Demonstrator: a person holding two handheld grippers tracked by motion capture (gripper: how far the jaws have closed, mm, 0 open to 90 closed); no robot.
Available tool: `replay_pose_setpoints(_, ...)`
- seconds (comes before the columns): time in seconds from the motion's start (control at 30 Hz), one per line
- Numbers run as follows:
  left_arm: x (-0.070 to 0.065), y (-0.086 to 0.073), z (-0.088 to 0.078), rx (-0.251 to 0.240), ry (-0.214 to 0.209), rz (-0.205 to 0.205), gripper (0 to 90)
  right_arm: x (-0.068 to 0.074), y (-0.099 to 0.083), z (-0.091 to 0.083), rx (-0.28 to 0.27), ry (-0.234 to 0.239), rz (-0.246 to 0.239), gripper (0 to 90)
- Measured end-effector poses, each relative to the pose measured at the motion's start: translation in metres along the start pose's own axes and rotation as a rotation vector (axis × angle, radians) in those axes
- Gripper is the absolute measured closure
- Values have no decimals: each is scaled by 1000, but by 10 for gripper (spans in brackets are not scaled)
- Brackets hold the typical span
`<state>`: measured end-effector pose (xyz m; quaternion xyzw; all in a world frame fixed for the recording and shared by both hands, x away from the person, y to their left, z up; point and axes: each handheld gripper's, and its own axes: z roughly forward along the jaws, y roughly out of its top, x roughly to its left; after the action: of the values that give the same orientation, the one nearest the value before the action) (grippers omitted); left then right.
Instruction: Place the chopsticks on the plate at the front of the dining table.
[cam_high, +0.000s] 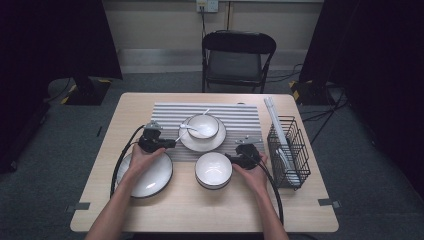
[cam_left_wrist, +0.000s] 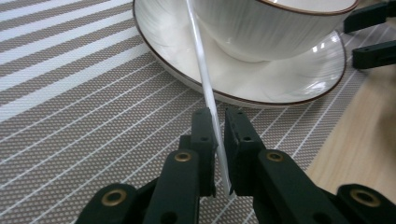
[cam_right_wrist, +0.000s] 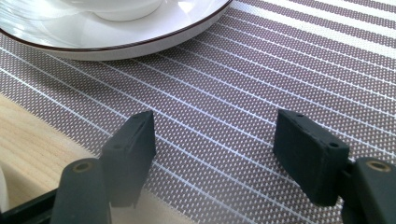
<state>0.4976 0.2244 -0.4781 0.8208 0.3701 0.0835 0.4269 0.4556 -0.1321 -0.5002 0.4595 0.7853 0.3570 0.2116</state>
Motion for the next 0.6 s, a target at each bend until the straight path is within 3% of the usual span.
replay_pose_setpoints(0.13, 0, 0, -1, -2, -13, 0, 818, 0, 0, 0, 0, 0, 0, 292)
replay_pose_setpoints(0.4, 6, 0, -14, -54, -35, -23, 760, 0, 0, 0, 0, 0, 0, 292)
replay_pose_setpoints(0.6, 8, -3, -16, -42, -33, -22, 753, 0, 0, 0, 0, -1, 0, 292)
